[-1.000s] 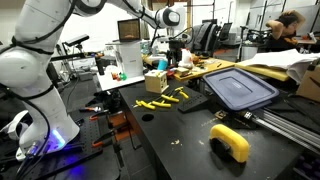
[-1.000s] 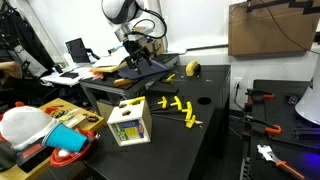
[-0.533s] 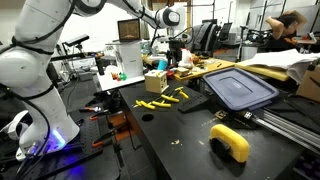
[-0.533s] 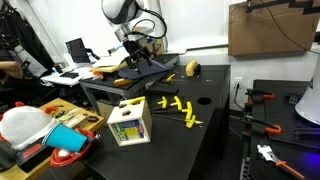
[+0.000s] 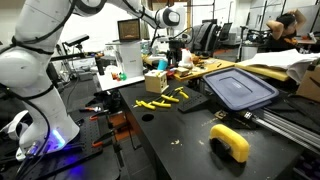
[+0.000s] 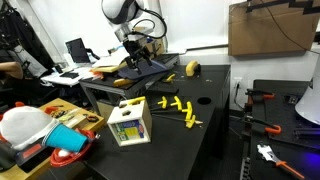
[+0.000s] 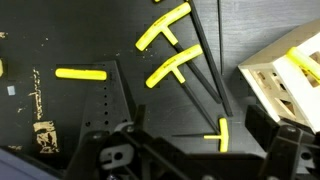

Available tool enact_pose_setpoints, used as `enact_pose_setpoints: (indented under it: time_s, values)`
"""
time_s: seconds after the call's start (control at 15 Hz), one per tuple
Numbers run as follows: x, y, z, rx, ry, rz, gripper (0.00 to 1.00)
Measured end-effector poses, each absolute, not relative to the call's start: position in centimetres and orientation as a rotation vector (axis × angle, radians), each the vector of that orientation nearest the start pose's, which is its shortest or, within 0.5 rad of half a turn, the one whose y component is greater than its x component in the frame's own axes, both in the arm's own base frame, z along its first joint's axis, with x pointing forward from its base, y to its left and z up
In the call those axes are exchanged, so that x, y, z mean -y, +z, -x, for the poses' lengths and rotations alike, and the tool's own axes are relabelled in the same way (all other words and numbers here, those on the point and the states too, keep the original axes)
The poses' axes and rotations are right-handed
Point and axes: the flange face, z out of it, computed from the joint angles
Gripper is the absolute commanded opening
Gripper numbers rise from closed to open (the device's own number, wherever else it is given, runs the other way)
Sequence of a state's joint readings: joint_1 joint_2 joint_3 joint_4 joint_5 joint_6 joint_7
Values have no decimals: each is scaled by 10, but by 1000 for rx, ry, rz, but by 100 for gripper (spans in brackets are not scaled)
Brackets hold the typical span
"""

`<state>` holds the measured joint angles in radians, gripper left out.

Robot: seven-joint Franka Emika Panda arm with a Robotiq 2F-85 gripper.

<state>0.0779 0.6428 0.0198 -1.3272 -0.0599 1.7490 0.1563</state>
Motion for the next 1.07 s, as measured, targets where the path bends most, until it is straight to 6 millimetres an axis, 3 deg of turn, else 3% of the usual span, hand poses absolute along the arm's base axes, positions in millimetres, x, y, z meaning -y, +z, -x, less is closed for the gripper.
enact_pose_setpoints:
  time_s: [0.13, 0.27, 0.6, 0.73, 0.87, 1.07]
  values:
    - [-68, 337, -701, -69, 349, 3191, 100]
    - [-94, 332, -699, -69, 345, 3180, 100]
    - [-214, 336, -680, -27, 251, 3160, 100]
    - [-251, 338, -667, 39, 243, 3165, 100]
    - [-263, 341, -662, 88, 234, 3173, 100]
    - [-242, 346, -669, 189, 246, 3179, 100]
